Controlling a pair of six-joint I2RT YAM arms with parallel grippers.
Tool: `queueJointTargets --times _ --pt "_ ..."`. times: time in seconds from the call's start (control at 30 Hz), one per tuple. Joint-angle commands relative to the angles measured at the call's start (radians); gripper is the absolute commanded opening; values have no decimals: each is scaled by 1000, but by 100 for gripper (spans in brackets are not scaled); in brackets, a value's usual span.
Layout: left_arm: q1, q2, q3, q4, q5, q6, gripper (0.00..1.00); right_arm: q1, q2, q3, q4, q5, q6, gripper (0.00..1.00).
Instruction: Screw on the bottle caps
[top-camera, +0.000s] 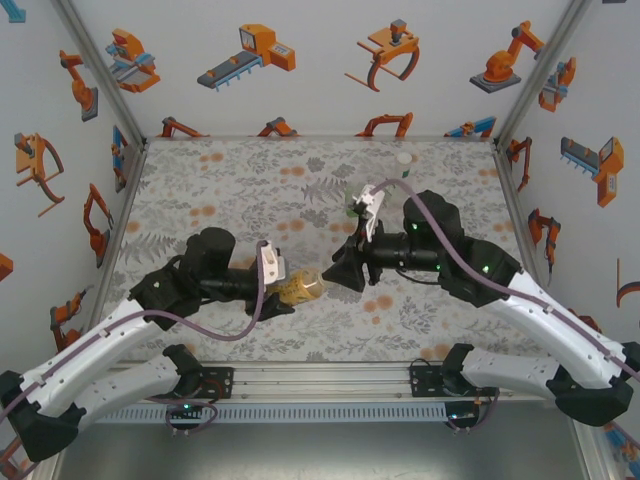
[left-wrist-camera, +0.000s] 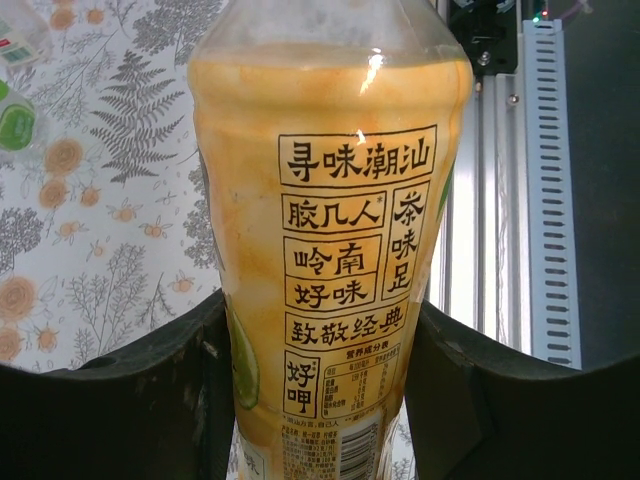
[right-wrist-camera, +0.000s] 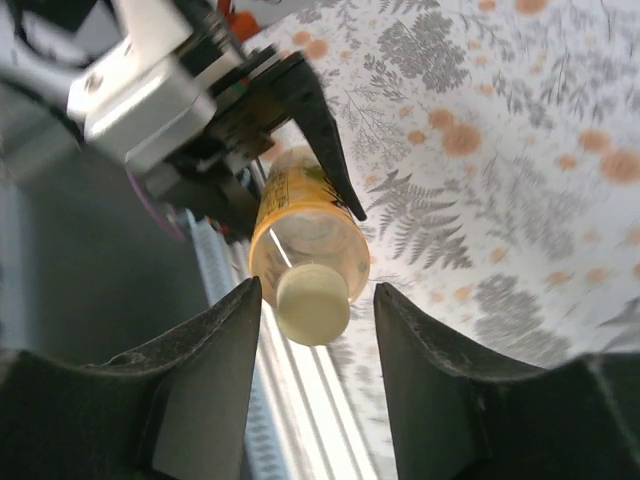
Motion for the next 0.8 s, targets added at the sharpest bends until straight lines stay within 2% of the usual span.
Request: queueJointTargets --times 0.0,0.13,0.2,0.47,0.77 --pt "-4 -22 37 -5 58 16 0 0 1 65 -71 -149 -440 50" --pt "-4 -22 45 -14 85 15 0 0 35 115 -181 -208 -642 53" --pt "-4 -24 45 -14 100 13 0 0 48 125 -203 -219 -694 53" --pt "-4 -23 48 -15 104 12 0 0 60 95 -156 -346 -701 46" --pt "-4 -16 47 -8 102 14 0 0 50 67 -141 -334 -683 34"
